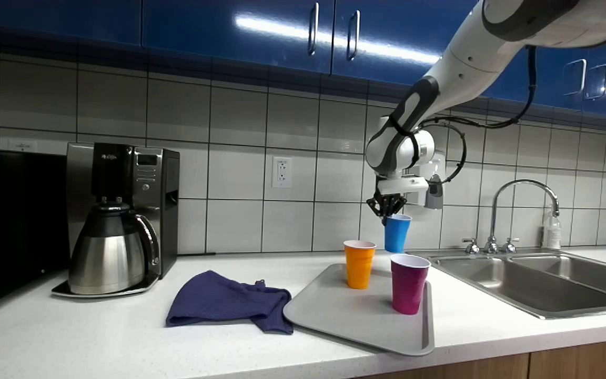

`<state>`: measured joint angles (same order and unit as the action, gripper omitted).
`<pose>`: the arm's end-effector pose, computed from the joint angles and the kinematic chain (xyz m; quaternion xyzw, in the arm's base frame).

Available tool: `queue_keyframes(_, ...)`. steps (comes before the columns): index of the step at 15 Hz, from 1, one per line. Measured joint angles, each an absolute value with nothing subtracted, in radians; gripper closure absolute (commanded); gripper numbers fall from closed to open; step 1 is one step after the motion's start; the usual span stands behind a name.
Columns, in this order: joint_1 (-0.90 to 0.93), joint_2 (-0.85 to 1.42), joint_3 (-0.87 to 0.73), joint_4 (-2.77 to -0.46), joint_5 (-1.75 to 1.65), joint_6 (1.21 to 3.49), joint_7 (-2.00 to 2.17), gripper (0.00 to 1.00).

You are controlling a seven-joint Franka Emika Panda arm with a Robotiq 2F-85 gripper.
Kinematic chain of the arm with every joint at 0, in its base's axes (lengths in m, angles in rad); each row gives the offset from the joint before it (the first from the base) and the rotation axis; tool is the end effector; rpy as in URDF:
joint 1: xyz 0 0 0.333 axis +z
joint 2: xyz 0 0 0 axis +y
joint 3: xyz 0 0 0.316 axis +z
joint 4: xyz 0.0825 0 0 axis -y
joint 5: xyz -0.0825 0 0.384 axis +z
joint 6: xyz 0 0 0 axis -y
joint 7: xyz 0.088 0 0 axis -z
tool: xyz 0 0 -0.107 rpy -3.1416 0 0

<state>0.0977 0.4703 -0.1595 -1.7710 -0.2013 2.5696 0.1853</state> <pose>0.6859 -0.0274 0.3335 0.9808 -0.0326 0.1692 0.0913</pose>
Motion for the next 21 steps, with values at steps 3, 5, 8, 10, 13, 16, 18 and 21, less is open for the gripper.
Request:
queue_keyframes(3, 0.105, 0.418, -0.159, -1.862, -0.228, 2.59, 0.185, 0.99)
queue_keyframes(5, 0.108, 0.389, -0.157, -1.916, -0.237, 2.6, 0.185, 0.99)
queue_keyframes(8, 0.109, 0.358, -0.151, -1.98, -0.242, 2.615, 0.185, 0.99)
queue_keyframes(10, 0.109, 0.342, -0.145, -2.012, -0.244, 2.622, 0.185, 0.99)
queue_keyframes(13, 0.111, 0.325, -0.136, -2.047, -0.246, 2.629, 0.185, 0.99)
queue_keyframes(16, 0.112, 0.312, -0.127, -2.071, -0.247, 2.63, 0.185, 0.99)
queue_keyframes(18, 0.113, 0.308, -0.122, -2.082, -0.248, 2.63, 0.185, 0.99)
queue_keyframes(21, 0.113, 0.304, -0.111, -2.098, -0.248, 2.63, 0.184, 0.99)
